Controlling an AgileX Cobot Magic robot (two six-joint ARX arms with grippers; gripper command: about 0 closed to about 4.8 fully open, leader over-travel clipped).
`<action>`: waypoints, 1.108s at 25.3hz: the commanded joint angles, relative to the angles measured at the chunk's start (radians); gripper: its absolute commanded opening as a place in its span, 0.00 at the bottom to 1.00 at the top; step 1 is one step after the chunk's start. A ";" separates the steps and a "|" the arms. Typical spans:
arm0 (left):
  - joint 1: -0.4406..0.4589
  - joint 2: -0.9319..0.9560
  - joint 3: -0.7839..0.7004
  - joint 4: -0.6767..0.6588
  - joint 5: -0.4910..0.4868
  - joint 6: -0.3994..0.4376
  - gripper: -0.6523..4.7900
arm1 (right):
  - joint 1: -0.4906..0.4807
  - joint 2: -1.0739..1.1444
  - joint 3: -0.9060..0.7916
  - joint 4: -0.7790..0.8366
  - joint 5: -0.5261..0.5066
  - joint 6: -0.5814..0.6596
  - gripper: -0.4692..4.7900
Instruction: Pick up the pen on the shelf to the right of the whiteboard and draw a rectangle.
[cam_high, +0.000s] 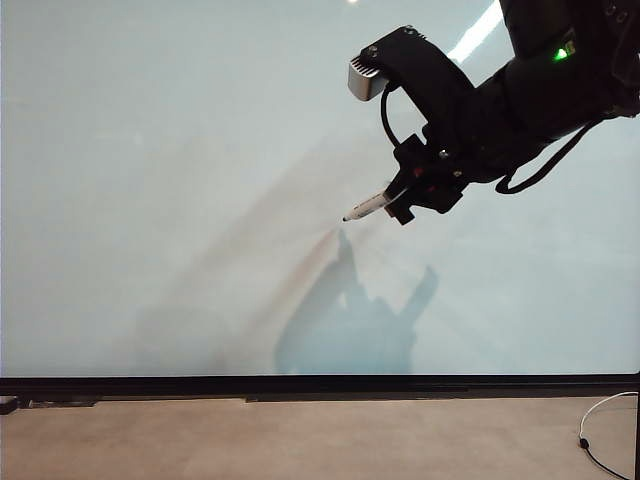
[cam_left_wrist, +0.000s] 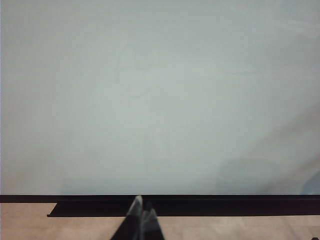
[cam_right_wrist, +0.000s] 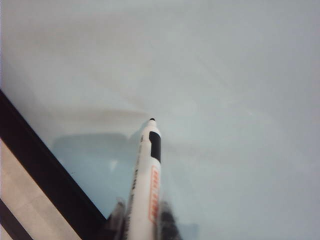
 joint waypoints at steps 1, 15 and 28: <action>0.000 0.001 0.003 0.007 0.004 0.004 0.11 | -0.003 -0.003 0.005 0.024 -0.003 0.004 0.08; 0.000 0.001 0.003 0.007 0.004 0.004 0.11 | -0.027 0.016 0.013 0.061 -0.006 0.005 0.08; 0.000 0.001 0.003 0.007 0.004 0.004 0.11 | -0.031 0.034 0.041 0.058 -0.002 0.004 0.08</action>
